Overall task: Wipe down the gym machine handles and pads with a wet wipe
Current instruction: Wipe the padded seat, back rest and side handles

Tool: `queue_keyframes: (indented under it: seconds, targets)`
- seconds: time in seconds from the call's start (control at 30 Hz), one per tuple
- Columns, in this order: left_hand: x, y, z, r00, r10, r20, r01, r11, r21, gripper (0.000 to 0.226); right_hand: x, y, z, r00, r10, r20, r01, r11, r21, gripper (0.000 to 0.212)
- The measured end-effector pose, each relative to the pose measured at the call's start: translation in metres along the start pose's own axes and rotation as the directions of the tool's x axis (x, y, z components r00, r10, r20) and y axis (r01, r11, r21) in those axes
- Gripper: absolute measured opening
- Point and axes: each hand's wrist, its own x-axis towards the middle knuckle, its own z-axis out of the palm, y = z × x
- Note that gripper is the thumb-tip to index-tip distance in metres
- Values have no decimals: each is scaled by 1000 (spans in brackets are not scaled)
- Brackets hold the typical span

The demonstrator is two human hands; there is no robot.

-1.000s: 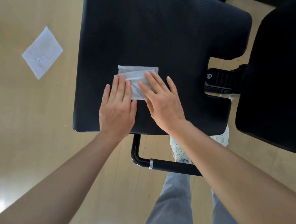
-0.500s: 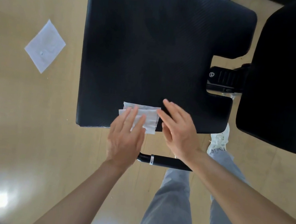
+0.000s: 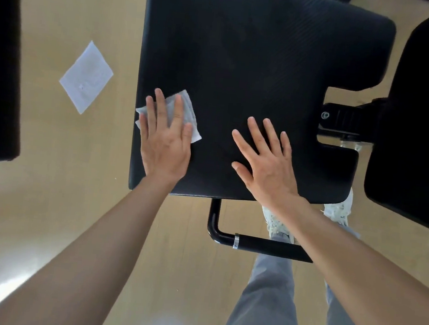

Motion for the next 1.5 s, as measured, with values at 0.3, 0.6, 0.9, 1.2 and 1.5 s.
queue_keyframes:
  seconds: [0.3, 0.6, 0.9, 1.2, 1.5]
  targets:
    - [-109, 19, 21, 990, -36, 139, 34, 999, 14, 58, -2, 6, -3, 1000, -17, 24, 17, 1000, 7, 66]
    - [-87, -1, 19, 969, -222, 111, 227, 974, -30, 59, -2, 11, -4, 998, -40, 51, 40, 999, -2, 67]
    - [-24, -13, -6, 817, -544, 191, 576, 755, -313, 63, -2, 15, -3, 997, -69, 31, 69, 998, 8, 65]
    - [-73, 33, -3, 907, -403, 121, 416, 903, -110, 70, 0, 12, -12, 996, -61, 65, 61, 998, 4, 66]
    - [-80, 38, -15, 807, -575, 136, 588, 756, -287, 60, 5, 2, -24, 994, -31, 109, 30, 999, 13, 67]
